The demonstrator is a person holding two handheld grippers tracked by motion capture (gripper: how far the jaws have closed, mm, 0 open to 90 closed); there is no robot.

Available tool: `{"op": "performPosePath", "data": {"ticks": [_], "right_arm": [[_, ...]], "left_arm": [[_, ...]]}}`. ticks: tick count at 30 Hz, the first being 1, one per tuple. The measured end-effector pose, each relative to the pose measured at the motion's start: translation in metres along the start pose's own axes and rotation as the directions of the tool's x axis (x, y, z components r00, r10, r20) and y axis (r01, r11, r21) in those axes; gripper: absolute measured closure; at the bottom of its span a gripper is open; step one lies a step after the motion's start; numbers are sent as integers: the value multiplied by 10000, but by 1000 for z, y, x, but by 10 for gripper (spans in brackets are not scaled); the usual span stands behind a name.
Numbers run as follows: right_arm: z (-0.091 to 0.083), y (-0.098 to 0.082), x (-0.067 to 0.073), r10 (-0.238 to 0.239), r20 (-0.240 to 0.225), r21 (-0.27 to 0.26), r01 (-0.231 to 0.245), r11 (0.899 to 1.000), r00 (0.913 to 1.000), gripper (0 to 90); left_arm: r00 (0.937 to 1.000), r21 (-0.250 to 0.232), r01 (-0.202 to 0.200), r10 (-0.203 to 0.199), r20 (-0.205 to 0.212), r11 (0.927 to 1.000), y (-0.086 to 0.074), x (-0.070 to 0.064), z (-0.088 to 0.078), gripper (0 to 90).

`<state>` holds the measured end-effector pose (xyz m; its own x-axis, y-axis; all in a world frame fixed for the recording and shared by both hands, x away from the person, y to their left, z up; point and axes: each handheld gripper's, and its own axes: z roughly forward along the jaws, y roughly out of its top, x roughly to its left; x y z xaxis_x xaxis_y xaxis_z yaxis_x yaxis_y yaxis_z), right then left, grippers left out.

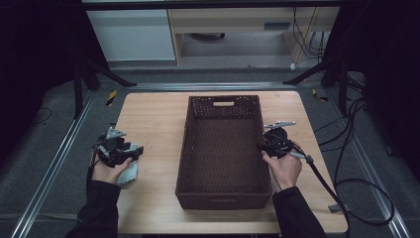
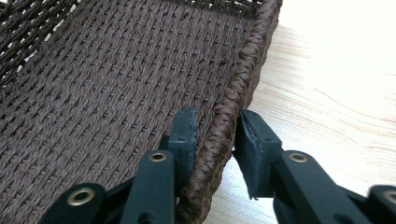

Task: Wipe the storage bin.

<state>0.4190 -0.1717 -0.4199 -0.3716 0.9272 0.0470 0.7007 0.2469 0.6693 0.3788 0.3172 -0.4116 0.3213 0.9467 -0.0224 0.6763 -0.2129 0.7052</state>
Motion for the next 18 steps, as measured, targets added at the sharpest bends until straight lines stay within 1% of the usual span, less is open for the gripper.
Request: {"op": "performPosePath", "data": {"ticks": [2,4,7,12,18], "right_arm": [[0,0,-1,3,7,-62,-3,10000,10000,651],[-1,-1,-1,68,-82,-56,-69,10000,9999,627],[-3,-1,-1,100,-139,-103,-102,9999,9999,618],[-7,-3,1,18,-228,-82,-20,10000,9997,603],[-9,-6,3,-98,-214,-13,98,10000,9997,588]], "left_arm": [[9999,51,77,-76,-135,10000,-3,6,0,429],[9997,104,176,-174,-197,9998,-8,11,0,428],[9994,285,223,-215,-253,9993,-16,17,2,428],[9992,530,265,-250,-301,9982,-28,21,6,429],[9992,1002,179,-141,-383,9948,-39,25,19,448]]}}
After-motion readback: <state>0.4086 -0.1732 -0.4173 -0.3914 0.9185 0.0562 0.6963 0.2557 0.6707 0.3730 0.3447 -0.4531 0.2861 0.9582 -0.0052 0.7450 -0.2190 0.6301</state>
